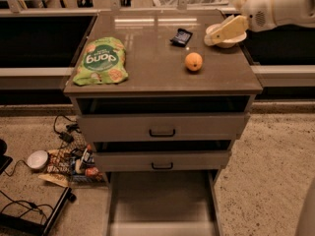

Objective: Pick orange from bottom drawer and place on counter

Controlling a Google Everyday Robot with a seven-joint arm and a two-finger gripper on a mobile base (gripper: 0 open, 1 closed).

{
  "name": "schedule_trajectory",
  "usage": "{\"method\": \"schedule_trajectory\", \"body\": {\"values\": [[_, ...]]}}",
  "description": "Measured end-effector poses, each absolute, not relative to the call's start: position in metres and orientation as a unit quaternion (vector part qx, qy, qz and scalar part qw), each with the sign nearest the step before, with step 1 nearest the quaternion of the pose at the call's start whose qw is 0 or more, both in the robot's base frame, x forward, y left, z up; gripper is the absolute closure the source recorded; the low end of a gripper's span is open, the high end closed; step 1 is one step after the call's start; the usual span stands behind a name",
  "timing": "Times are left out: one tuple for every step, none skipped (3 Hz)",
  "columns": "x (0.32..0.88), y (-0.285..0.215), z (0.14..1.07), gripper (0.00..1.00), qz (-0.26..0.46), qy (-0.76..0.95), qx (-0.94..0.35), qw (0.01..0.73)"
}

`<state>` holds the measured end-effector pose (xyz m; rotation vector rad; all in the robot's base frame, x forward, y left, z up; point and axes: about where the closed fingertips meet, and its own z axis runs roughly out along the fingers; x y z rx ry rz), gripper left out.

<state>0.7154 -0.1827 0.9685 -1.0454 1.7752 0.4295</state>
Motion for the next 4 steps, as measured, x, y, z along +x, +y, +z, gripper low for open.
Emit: {"method": "schedule_trajectory", "body": {"values": [[0.684, -0.217, 1.001, 0.00, 0.180, 0.724, -0.450, 0.490], [0.639, -0.252, 1.028, 0.00, 0.147, 0.723, -0.458, 0.496], [0.584, -0.276, 1.058, 0.00, 0.085, 0.730, -0.440, 0.516], [0.519, -0.265, 1.114, 0.00, 0.026, 0.716, -0.402, 0.570]]}}
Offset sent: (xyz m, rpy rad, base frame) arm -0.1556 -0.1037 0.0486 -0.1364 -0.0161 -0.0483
